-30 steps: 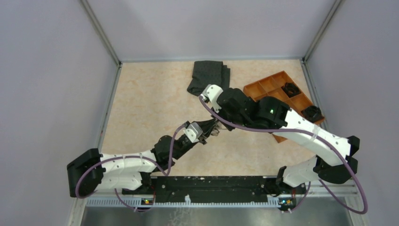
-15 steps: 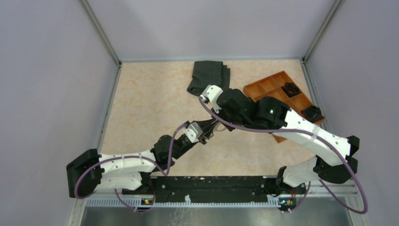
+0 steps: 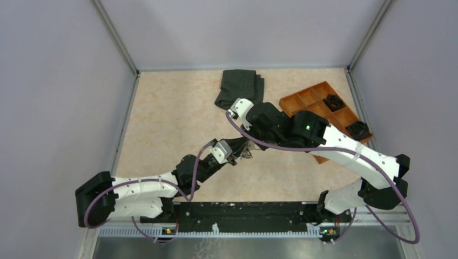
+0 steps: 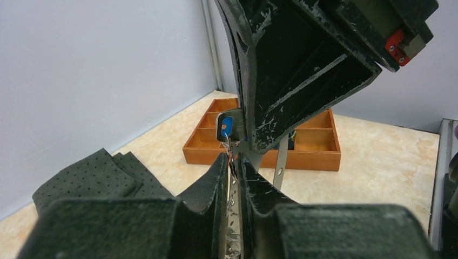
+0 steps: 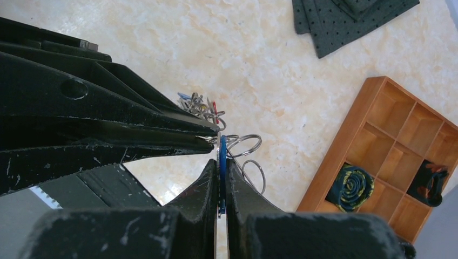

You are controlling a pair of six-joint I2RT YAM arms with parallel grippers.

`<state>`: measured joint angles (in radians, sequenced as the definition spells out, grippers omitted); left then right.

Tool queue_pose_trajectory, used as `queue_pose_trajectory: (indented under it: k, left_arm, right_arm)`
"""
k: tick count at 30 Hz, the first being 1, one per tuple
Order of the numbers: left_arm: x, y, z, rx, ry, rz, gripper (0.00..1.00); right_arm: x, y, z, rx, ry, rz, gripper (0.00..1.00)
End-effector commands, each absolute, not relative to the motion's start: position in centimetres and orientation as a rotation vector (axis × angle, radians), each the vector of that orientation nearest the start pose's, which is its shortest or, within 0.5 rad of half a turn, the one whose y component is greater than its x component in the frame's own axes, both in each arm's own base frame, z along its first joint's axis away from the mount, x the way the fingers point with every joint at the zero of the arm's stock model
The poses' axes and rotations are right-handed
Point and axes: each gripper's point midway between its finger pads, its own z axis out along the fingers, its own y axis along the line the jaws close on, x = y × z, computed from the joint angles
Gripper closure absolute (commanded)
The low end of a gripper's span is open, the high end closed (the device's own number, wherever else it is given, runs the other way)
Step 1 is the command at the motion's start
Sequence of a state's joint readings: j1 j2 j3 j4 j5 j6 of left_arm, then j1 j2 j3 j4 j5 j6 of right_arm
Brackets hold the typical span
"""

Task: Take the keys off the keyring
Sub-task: Remove the key from the keyring.

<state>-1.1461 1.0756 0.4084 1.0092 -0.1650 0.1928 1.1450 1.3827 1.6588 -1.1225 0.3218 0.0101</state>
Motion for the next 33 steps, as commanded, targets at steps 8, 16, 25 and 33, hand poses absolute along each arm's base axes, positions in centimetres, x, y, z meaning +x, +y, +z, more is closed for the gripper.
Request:
queue_pose_trajectory:
  k: [8,16,25,33]
  left_arm:
    - [18.5,-32.0,30.9,0.637,1.028,-0.732,1.0]
    - [18.1,-30.8,31.8,0.596,0.997,-0.748,1.0]
    - [17.4,-30.1,33.0,0.559,0.95,-0.788,1.0]
    - [17.5,-30.3,32.2,0.563,0.964,-0.787,1.0]
  right_arm:
    - [19.2,26.1,31.1,-1.069,2.014,0.112,1.0]
    - [19.2,23.9,28.6,-1.037,2.082,0.077,1.0]
    - [19.2,23.0,26.5,-1.052,2.128,0.034,1.0]
    - [19.7,23.7,27.5,-1.049,2.101,0.049,1.0]
